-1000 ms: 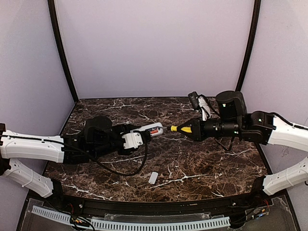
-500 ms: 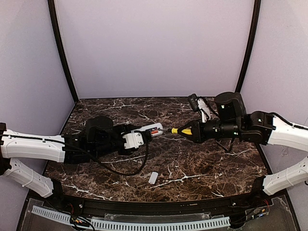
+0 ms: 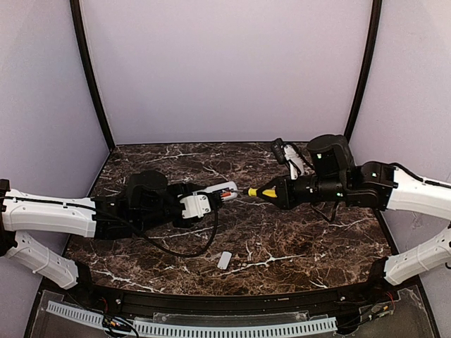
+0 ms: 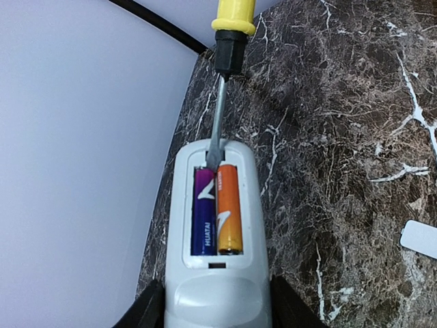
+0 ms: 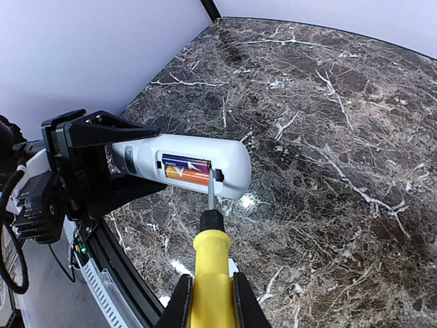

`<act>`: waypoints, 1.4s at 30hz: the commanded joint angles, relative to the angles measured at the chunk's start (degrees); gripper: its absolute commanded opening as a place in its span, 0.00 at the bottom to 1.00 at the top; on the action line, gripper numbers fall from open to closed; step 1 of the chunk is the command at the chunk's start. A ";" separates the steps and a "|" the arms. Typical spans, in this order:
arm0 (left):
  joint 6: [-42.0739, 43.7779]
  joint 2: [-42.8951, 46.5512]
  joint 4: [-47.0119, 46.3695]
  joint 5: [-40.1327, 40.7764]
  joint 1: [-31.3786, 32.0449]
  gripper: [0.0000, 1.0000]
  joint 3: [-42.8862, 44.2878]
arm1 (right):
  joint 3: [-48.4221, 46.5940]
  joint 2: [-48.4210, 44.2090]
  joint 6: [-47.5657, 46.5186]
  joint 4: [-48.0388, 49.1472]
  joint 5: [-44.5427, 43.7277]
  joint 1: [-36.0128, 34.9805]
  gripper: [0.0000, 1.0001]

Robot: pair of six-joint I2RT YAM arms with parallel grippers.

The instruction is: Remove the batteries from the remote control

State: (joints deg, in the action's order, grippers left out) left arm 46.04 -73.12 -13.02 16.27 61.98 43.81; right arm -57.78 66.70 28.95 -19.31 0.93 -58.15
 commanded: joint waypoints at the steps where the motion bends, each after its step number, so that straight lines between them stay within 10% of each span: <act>1: -0.86 0.43 -0.87 -1.07 0.09 0.00 1.80 | -1.71 0.97 -0.77 1.13 -0.74 -0.55 0.00; 42: -7.04 -0.95 6.36 -12.26 0.00 0.00 4.23 | 5.14 2.74 -1.34 17.59 16.47 -0.54 0.00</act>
State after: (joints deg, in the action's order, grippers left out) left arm 39.81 -73.30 -2.85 11.09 61.23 44.95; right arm -52.36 68.86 29.02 -12.84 6.72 -57.58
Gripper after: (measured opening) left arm 0.486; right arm 0.144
